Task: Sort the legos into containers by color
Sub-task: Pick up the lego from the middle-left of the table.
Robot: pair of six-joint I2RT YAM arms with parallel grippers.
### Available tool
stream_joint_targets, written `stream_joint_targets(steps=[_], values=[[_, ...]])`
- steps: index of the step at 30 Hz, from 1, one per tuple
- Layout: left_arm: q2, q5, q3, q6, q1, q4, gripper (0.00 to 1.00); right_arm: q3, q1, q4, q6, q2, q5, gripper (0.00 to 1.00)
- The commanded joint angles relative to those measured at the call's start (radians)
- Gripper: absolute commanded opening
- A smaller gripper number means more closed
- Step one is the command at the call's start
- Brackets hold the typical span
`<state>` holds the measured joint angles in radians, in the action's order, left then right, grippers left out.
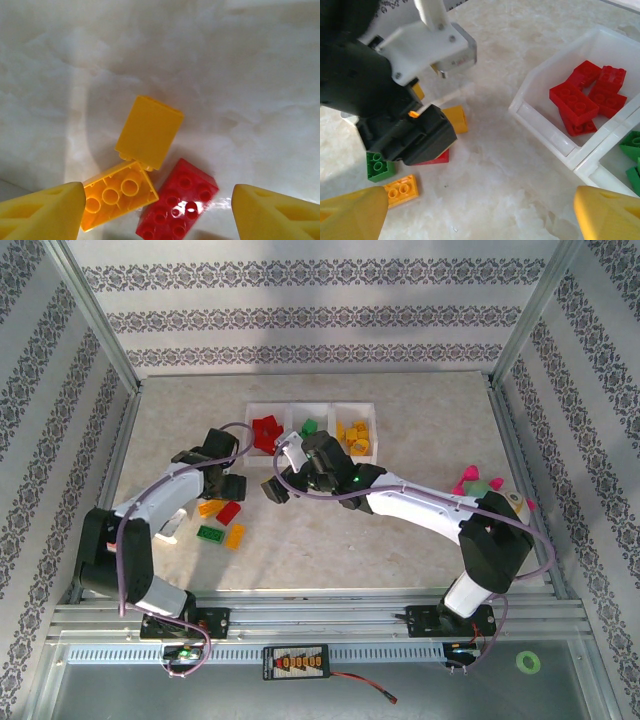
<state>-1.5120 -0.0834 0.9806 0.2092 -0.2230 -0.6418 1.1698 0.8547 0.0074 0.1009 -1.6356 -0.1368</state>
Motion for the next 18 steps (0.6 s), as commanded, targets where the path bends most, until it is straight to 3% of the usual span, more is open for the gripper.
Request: stream_joint_targets(steps=[1,18], values=[[-0.046,0.001,0.017,-0.029,0.023,0.020,0.75,0.030,0.010,-0.010,-0.015,-0.009,-0.012,0.95],[-0.214,-0.001,0.039,-0.031,0.063,0.142,0.55,0.076,0.013,-0.060,-0.030,-0.027,0.001,0.95]])
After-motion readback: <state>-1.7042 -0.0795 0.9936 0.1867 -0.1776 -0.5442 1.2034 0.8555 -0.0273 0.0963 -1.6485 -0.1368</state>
